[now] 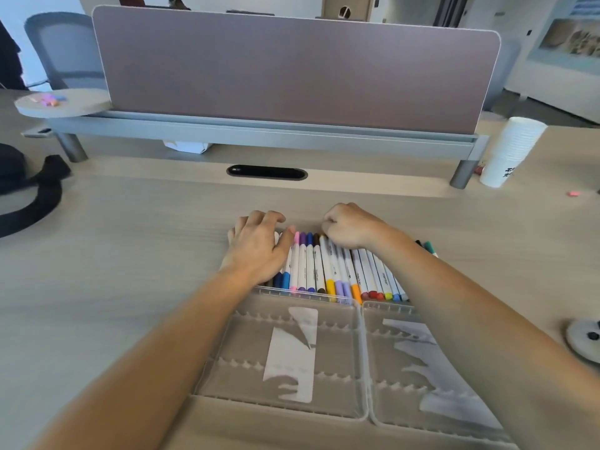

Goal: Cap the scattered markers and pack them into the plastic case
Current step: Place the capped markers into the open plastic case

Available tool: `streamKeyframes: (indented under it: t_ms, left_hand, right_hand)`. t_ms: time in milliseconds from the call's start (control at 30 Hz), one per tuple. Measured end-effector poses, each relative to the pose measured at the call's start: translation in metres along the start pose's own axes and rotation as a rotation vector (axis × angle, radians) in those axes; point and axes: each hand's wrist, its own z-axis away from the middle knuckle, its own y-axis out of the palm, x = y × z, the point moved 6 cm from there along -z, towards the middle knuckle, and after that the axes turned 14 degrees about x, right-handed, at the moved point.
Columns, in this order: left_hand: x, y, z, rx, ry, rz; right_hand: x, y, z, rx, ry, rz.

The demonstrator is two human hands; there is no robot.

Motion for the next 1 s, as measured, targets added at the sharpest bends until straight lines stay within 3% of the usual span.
streamKeyframes:
  t_ms: [100,167,300,400,733,1000]
  left_hand:
    - [-0.019,-0.015,0.011,-0.001,0.017,-0.072]
    - [-0.051,-0.025,0.036,0.057,0.135,-0.081]
    - [-0.125,0.006,0.119,0.468,0.541,-0.213]
    - [-0.141,0.042,0.142,0.538,0.68,-0.313]
    - [-0.123,0.067,0.13,0.394,0.608,-0.215]
    - [-0.122,0.069,0.129,0.418,0.607,-0.2]
  right_hand:
    - [-0.002,-0.001,-0.002,0.002,0.012,-0.012]
    - [-0.002,-0.003,-0.004,-0.009,0.018,-0.007]
    - [0.002,-0.001,-0.005,-0.003,0.013,0.041]
    - [0.003,0.0,-0.005,-0.003,0.005,0.075]
    - [0.004,-0.002,-0.006,-0.036,0.008,0.181]
    - [0.002,-0.004,-0.01,-0.092,-0.005,0.082]
